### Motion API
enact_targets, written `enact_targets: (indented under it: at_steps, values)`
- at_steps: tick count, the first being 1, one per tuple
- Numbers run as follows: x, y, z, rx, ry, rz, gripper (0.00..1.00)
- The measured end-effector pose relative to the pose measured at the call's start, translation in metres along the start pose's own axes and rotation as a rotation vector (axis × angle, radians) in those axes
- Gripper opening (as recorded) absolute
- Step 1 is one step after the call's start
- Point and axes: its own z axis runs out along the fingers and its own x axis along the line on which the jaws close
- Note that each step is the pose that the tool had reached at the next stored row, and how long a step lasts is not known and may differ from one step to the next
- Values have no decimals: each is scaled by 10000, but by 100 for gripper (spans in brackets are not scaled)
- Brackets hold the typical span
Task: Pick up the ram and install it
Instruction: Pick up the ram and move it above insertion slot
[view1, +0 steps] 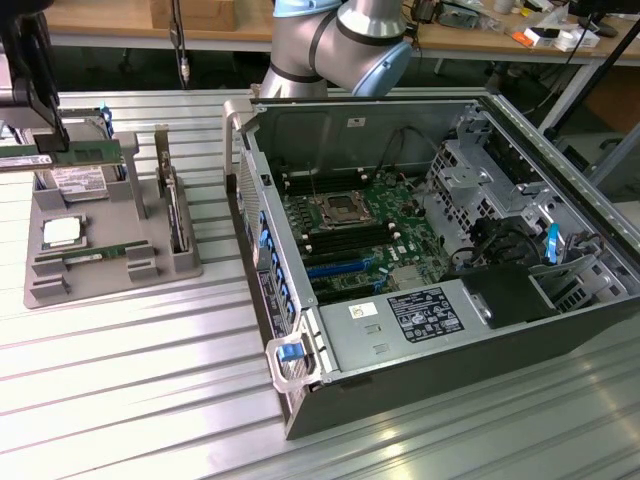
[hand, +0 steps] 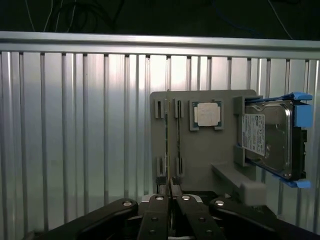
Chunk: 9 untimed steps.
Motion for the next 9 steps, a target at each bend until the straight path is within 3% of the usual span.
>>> enact_targets:
  at_steps: [9]
  values:
    - [-7, 3, -199, 0, 0, 0, 12]
